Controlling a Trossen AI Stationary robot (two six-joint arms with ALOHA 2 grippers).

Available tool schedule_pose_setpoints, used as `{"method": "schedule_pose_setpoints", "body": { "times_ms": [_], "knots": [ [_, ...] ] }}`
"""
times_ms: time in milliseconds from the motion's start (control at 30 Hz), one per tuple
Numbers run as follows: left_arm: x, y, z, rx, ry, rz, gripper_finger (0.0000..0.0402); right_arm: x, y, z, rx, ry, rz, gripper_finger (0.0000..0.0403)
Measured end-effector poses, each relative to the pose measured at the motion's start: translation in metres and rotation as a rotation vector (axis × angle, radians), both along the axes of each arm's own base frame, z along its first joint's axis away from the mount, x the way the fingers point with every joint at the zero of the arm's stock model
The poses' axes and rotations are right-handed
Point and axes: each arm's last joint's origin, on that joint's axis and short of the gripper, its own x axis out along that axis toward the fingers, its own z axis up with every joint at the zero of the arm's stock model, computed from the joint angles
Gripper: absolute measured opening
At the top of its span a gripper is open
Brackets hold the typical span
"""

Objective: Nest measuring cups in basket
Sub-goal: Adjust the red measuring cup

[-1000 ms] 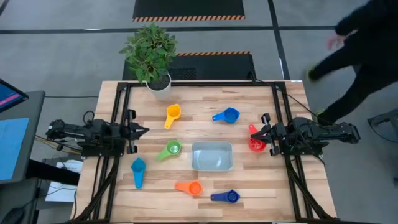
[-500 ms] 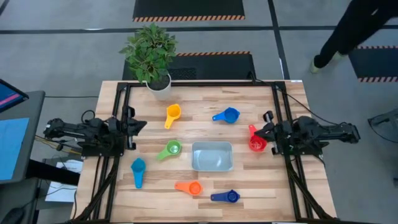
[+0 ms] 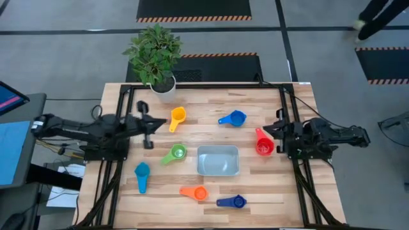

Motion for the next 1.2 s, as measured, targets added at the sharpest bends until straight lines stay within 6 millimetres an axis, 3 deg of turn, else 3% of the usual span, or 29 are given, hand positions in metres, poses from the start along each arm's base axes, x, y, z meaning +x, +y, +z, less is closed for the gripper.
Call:
{"method": "schedule_pose_setpoints", "body": {
  "times_ms": [167,367,600,700,933,1200],
  "knots": [
    [0.051,0.018,0.018,0.062,0.245,0.131,0.0000,0.001,-0.004,-0.005,0.052,0.055,-0.116,0.0042],
    [0.079,0.037,0.020,0.035,0.422,0.176,0.0000,-0.001,-0.007,-0.007,0.189,0.221,-0.204,0.0042],
    [0.067,0.037,0.024,0.022,0.472,0.178,0.0000,-0.017,-0.008,0.038,0.262,0.326,-0.230,0.0042],
    [0.057,0.036,0.025,0.003,0.511,0.178,0.0000,-0.019,-0.009,0.046,0.282,0.453,-0.267,0.0042],
    [0.041,0.034,0.023,-0.089,0.574,0.183,0.0000,0.009,-0.013,0.034,0.331,0.714,-0.411,0.0042],
    [0.040,0.034,0.019,-0.103,0.610,0.187,0.0000,0.041,-0.024,0.010,0.330,0.964,-0.537,0.0042]
  ]
}}
